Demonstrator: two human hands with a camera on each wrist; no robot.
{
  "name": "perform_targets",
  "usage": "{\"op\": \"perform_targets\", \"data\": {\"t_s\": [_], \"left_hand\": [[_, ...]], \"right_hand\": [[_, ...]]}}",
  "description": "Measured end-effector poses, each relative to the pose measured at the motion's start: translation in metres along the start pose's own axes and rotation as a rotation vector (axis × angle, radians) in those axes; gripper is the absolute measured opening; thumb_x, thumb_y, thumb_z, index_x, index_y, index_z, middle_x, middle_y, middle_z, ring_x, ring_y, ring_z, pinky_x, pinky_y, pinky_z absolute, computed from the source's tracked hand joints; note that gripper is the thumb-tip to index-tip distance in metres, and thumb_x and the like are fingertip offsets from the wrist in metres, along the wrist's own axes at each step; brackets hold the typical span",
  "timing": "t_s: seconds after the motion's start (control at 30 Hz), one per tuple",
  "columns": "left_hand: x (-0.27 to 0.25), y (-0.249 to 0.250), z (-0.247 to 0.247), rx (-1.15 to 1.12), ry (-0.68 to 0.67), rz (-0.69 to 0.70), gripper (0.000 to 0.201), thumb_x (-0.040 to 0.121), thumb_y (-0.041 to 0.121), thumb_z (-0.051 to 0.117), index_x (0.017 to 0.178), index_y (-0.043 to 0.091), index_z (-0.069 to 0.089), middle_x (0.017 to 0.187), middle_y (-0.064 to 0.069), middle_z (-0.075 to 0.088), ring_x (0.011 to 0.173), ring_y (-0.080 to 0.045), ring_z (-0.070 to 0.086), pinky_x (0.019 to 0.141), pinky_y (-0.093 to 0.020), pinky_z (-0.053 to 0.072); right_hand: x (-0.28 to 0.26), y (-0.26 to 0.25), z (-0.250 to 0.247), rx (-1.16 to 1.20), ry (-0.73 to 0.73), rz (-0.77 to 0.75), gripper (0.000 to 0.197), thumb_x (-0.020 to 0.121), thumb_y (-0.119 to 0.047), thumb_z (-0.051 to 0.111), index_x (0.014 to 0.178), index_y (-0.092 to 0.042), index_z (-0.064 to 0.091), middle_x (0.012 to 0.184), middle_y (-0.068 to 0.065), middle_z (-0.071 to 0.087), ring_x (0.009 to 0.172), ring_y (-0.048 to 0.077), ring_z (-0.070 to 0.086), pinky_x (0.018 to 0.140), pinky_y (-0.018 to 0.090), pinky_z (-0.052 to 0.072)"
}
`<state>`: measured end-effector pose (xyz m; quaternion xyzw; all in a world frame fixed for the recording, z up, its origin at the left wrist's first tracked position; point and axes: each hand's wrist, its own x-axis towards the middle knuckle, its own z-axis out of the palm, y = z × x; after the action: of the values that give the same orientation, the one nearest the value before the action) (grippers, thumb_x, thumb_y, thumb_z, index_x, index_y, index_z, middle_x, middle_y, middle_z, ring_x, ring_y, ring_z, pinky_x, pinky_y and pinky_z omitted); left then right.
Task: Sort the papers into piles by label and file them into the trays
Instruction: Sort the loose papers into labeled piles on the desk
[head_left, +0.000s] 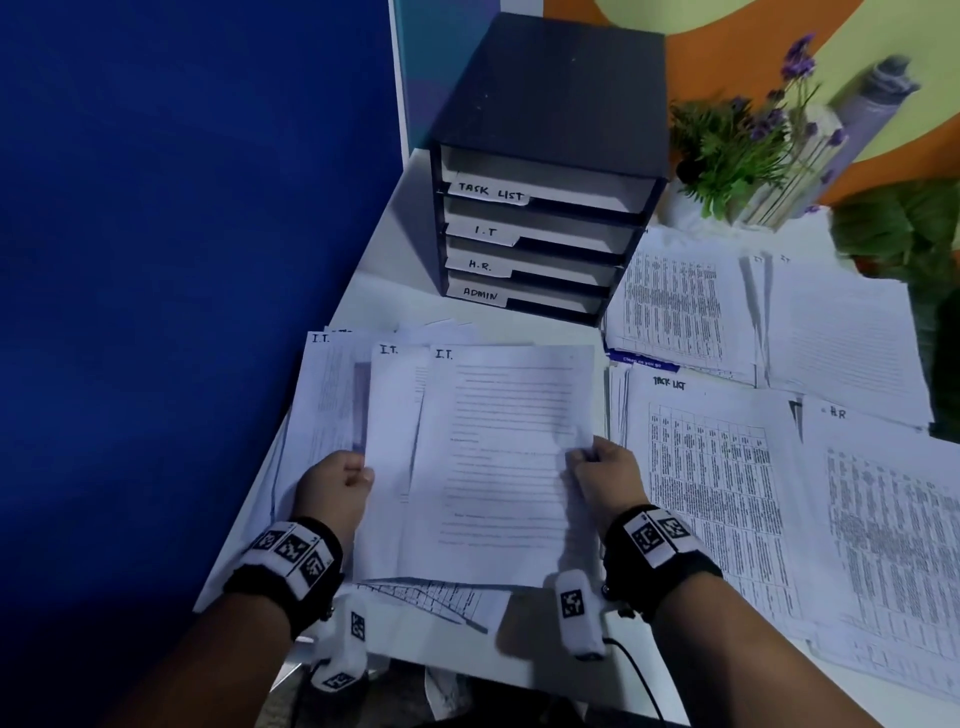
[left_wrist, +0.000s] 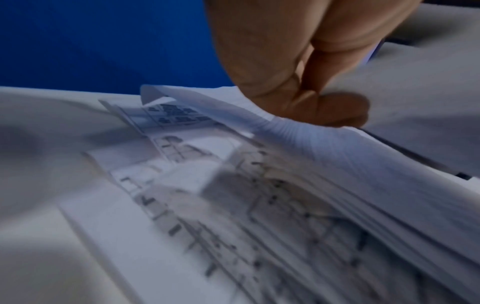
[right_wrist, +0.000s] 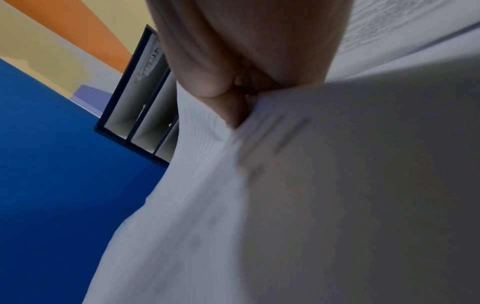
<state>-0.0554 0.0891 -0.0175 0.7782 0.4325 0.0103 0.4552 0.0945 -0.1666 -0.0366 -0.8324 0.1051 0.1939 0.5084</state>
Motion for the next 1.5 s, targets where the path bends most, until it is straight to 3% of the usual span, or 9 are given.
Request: {"op": "perform_targets", "data": {"t_s": [0.17, 0.27, 0.43, 0.53, 0.67, 0.83, 1.17, 1.33, 1.5], "left_hand": [[-0.010, 0.003, 0.000, -0.221, -0.157, 0.018, 0.011, 0.090, 0.008, 0.062, 0.100, 0.009, 0.066, 0.096, -0.007, 0.073, 0.089, -0.027, 0.068, 0.079, -0.036, 0.054], [0.005, -0.004, -0.013, 0.062, 0.040, 0.114, 0.017, 0.095, 0.017, 0.055, 0.106, 0.010, 0.067, 0.108, -0.008, 0.065, 0.098, -0.028, 0.061, 0.083, -0.031, 0.047], [0.040, -0.037, -0.039, 0.264, 0.116, -0.084, 0.066, 0.079, 0.031, 0.076, 0.137, 0.015, 0.047, 0.135, -0.020, 0.046, 0.117, -0.040, 0.050, 0.099, -0.049, 0.045], [0.047, -0.050, -0.039, 0.198, 0.066, -0.010, 0.079, 0.066, 0.021, 0.083, 0.135, 0.016, 0.046, 0.124, -0.019, 0.055, 0.106, -0.037, 0.056, 0.091, -0.047, 0.050], [0.043, -0.051, -0.035, 0.127, 0.144, 0.018, 0.061, 0.080, 0.006, 0.072, 0.136, 0.012, 0.048, 0.127, -0.018, 0.056, 0.113, -0.039, 0.055, 0.096, -0.050, 0.047], [0.023, -0.039, -0.028, 0.017, 0.163, 0.023, 0.030, 0.097, 0.008, 0.048, 0.126, 0.004, 0.056, 0.123, -0.018, 0.060, 0.112, -0.036, 0.056, 0.096, -0.041, 0.045], [-0.032, 0.004, 0.022, -0.165, -0.138, 0.155, 0.019, 0.094, 0.005, 0.052, 0.108, 0.010, 0.065, 0.101, -0.006, 0.070, 0.101, -0.026, 0.065, 0.081, -0.022, 0.046], [-0.007, 0.008, 0.012, 0.187, 0.046, 0.021, 0.052, 0.091, 0.028, 0.062, 0.139, 0.013, 0.047, 0.141, -0.014, 0.044, 0.128, -0.032, 0.045, 0.104, -0.039, 0.041], [0.023, 0.004, 0.007, 0.350, -0.021, -0.075, 0.082, 0.078, 0.030, 0.076, 0.146, 0.013, 0.033, 0.142, -0.016, 0.038, 0.131, -0.033, 0.039, 0.107, -0.041, 0.037]], "right_hand": [[-0.014, -0.004, 0.017, 0.157, -0.140, 0.014, 0.028, 0.076, -0.017, 0.069, 0.065, -0.017, 0.043, 0.062, 0.009, 0.045, 0.065, 0.020, 0.044, 0.064, 0.038, 0.039], [-0.025, -0.006, 0.024, 0.119, -0.156, -0.029, 0.028, 0.066, -0.015, 0.066, 0.057, -0.022, 0.041, 0.056, 0.003, 0.038, 0.060, 0.017, 0.037, 0.058, 0.035, 0.035], [-0.044, 0.004, 0.027, -0.260, -0.357, -0.267, 0.023, 0.077, -0.004, 0.059, 0.087, -0.023, 0.068, 0.064, -0.006, 0.065, 0.061, 0.011, 0.059, 0.061, 0.023, 0.049], [-0.042, 0.008, 0.026, -0.369, -0.356, -0.322, 0.025, 0.079, 0.001, 0.058, 0.069, -0.023, 0.059, 0.062, -0.007, 0.058, 0.061, 0.010, 0.052, 0.057, 0.015, 0.040], [-0.039, 0.002, 0.022, -0.279, -0.284, -0.209, 0.032, 0.079, -0.001, 0.060, 0.063, -0.028, 0.057, 0.058, -0.012, 0.060, 0.058, 0.001, 0.054, 0.058, 0.014, 0.043], [-0.018, 0.009, 0.018, -0.083, -0.088, -0.024, 0.019, 0.079, -0.006, 0.065, 0.064, -0.013, 0.055, 0.063, 0.009, 0.062, 0.066, 0.029, 0.062, 0.073, 0.046, 0.056], [-0.010, 0.010, 0.002, 0.100, 0.002, 0.102, 0.025, 0.056, -0.025, 0.070, 0.059, -0.018, 0.047, 0.065, 0.013, 0.054, 0.066, 0.022, 0.052, 0.063, 0.041, 0.048], [-0.020, 0.002, -0.012, -0.120, 0.081, -0.002, 0.028, 0.073, -0.006, 0.062, 0.055, -0.016, 0.044, 0.057, 0.007, 0.046, 0.062, 0.020, 0.047, 0.064, 0.044, 0.050], [-0.036, 0.003, -0.009, -0.430, -0.005, -0.117, 0.030, 0.083, -0.008, 0.063, 0.061, -0.012, 0.044, 0.064, 0.004, 0.053, 0.070, 0.024, 0.050, 0.062, 0.028, 0.035]]}}
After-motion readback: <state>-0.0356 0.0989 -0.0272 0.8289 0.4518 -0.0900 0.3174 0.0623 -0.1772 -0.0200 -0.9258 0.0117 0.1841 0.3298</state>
